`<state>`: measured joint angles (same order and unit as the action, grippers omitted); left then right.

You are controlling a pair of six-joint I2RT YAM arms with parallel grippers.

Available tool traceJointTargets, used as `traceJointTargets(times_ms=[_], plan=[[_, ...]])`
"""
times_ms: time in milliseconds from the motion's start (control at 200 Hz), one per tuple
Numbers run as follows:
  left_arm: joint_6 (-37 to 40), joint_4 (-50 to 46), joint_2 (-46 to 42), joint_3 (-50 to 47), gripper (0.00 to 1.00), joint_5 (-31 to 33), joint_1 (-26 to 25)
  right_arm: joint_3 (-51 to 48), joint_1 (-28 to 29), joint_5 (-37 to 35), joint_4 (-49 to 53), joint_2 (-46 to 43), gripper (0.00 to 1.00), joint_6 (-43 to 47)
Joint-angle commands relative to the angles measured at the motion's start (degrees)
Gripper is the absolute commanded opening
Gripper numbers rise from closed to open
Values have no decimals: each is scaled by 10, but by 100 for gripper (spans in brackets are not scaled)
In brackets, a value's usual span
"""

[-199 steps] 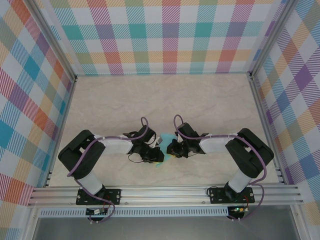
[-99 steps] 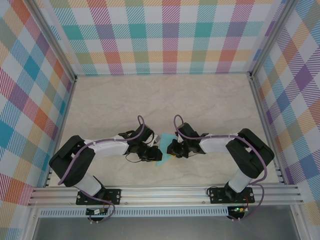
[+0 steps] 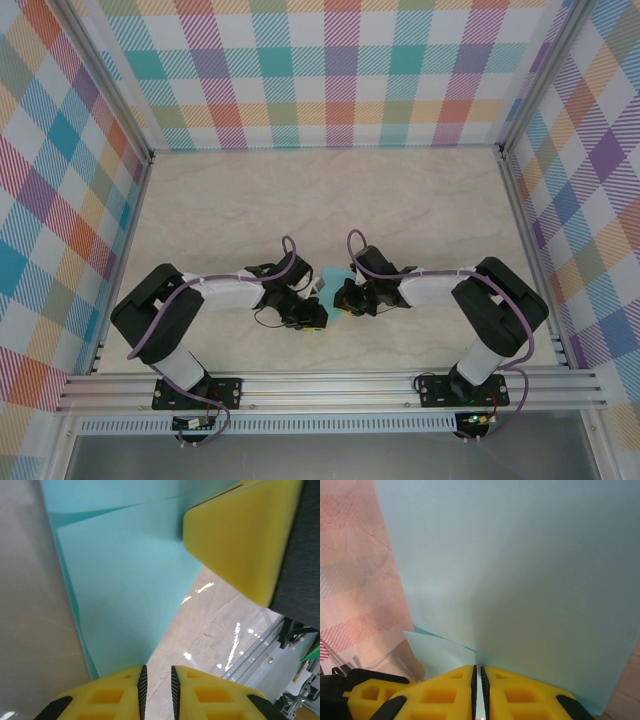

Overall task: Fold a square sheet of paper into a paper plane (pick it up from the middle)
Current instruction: Third fold the triangle at the center of the table.

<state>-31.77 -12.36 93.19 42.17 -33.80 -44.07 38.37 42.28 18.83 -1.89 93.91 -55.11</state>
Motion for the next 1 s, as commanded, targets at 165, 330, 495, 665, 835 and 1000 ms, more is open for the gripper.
traceJointTargets(times_ms=[165, 330, 495, 665, 835, 1000], plan=[[29, -85, 12, -11, 20, 62, -8, -11, 2, -49, 82, 12, 15, -7], [33, -109, -9, -18, 20, 85, -8, -9, 2, -52, 85, 14, 16, -6], [18, -94, -44, -17, 21, 68, -8, -7, 2, -52, 86, 16, 16, -4], [-5, -42, -64, -7, 23, 16, -8, -6, 4, -52, 85, 16, 16, -6], [-4, -25, -46, 4, 25, 3, -9, -6, 3, -51, 86, 16, 17, -6], [13, -56, -1, 4, 25, 7, -9, -4, 3, -51, 88, 15, 17, -6]])
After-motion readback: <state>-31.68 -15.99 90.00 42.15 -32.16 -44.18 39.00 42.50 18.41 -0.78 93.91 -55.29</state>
